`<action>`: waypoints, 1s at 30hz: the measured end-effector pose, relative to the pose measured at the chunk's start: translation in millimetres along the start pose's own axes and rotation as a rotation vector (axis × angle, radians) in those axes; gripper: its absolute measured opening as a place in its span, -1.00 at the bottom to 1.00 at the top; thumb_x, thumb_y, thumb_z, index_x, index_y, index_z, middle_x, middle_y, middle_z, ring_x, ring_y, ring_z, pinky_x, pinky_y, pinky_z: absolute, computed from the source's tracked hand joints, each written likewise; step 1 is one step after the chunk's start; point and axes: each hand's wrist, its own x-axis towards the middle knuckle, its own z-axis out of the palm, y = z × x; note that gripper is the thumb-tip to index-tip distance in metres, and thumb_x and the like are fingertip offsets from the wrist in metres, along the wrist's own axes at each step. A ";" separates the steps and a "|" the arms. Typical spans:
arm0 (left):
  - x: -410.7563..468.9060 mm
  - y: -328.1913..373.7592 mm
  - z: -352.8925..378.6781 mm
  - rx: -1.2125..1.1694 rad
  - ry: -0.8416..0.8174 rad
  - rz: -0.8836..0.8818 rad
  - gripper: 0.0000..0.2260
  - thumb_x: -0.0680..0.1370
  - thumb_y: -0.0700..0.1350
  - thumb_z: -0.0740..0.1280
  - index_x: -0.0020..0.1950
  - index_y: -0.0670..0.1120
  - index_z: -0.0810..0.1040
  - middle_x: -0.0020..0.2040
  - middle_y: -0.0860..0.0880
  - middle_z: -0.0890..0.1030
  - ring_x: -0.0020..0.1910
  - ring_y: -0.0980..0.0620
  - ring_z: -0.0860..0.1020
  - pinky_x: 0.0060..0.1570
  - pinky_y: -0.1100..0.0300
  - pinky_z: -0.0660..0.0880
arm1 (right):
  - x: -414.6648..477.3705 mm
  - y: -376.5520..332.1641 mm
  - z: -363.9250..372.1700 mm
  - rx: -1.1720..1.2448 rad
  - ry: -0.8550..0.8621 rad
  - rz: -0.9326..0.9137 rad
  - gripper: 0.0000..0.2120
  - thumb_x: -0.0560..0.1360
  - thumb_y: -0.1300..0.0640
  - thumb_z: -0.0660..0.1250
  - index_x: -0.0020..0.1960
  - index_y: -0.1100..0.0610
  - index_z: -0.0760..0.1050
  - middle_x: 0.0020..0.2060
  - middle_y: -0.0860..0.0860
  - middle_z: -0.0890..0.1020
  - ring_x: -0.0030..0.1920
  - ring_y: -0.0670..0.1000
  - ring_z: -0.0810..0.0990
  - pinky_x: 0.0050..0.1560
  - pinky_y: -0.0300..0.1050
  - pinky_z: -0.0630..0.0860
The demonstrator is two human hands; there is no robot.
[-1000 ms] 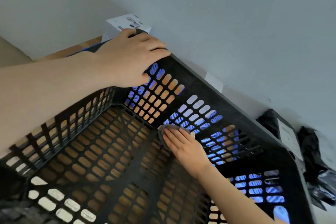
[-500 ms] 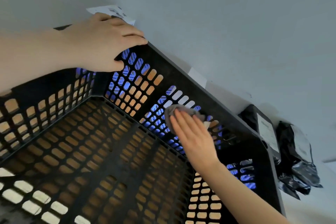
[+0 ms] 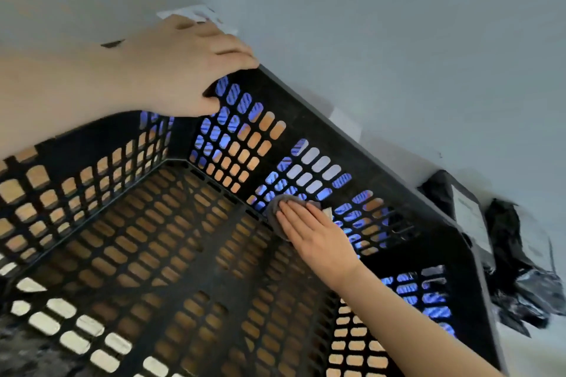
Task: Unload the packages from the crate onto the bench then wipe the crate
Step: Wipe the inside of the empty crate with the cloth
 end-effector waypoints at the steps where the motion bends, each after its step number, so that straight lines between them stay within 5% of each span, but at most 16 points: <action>1: -0.6 2.2 -1.5 0.022 0.014 0.003 -0.32 0.45 -0.01 0.42 0.53 0.06 0.24 0.51 0.01 0.32 0.45 -0.13 0.31 0.39 -0.22 0.24 | -4.0 10.1 -15.1 0.022 0.026 0.043 -0.52 0.55 0.24 0.09 0.46 0.22 0.29 0.44 0.11 0.36 0.44 0.10 0.32 0.43 0.07 0.27; 5: 1.4 0.1 5.8 0.091 0.012 -0.017 -0.27 0.39 -0.02 0.46 0.52 0.06 0.25 0.49 -0.03 0.35 0.41 -0.15 0.35 0.34 -0.24 0.28 | -28.6 42.0 -63.1 0.038 0.099 0.278 -0.33 0.42 0.28 0.36 0.49 0.24 0.22 0.47 0.14 0.29 0.48 0.12 0.24 0.43 0.12 0.27; 10: 6.4 0.3 11.1 0.086 0.065 -0.025 -0.21 0.33 -0.07 0.54 0.51 0.05 0.30 0.45 -0.03 0.41 0.35 -0.19 0.38 0.27 -0.27 0.31 | -52.4 39.2 -71.3 0.090 0.259 0.511 -0.44 0.46 0.33 0.23 0.46 0.26 0.27 0.44 0.16 0.33 0.47 0.12 0.27 0.43 0.13 0.28; 15: 9.0 -2.1 10.3 0.063 0.071 0.000 -0.26 0.35 -0.09 0.52 0.49 0.00 0.33 0.46 -0.05 0.40 0.35 -0.22 0.37 0.28 -0.29 0.29 | -56.5 -6.9 -11.1 0.108 0.087 0.491 -0.42 0.47 0.27 0.27 0.48 0.21 0.27 0.45 0.09 0.33 0.45 0.09 0.30 0.43 0.11 0.28; 19: 7.3 -4.0 11.9 0.009 0.065 0.010 -0.29 0.39 -0.08 0.48 0.50 -0.01 0.32 0.46 -0.06 0.39 0.37 -0.22 0.35 0.31 -0.26 0.27 | -52.2 -30.0 35.7 0.129 -0.061 0.358 -0.52 0.51 0.17 0.06 0.42 0.20 0.35 0.37 0.06 0.46 0.36 0.06 0.43 0.38 0.04 0.19; 24: 6.6 -4.7 10.5 -0.001 0.075 -0.001 -0.32 0.39 -0.07 0.46 0.49 -0.01 0.33 0.45 -0.05 0.39 0.37 -0.19 0.35 0.30 -0.22 0.29 | -45.9 -30.3 49.1 0.068 -0.305 0.206 -0.55 0.51 0.18 0.03 0.32 0.21 0.49 0.29 0.08 0.54 0.28 0.08 0.53 0.43 0.04 0.05; 26: 4.9 -3.6 9.7 0.012 0.076 -0.005 -0.32 0.40 -0.05 0.46 0.49 -0.01 0.33 0.45 -0.04 0.39 0.37 -0.18 0.35 0.29 -0.21 0.29 | -41.7 -30.4 42.8 0.062 -0.279 0.198 -0.55 0.52 0.19 0.02 0.31 0.22 0.50 0.28 0.09 0.55 0.27 0.09 0.53 0.44 0.03 -0.03; 30: 4.8 -0.3 6.2 0.005 0.049 -0.024 -0.32 0.40 -0.04 0.46 0.49 -0.01 0.32 0.46 -0.03 0.38 0.38 -0.16 0.33 0.30 -0.26 0.29 | -49.4 -0.5 1.0 0.090 -0.094 0.268 -0.52 0.54 0.19 0.00 0.42 0.23 0.36 0.40 0.11 0.41 0.42 0.10 0.36 0.41 0.07 0.12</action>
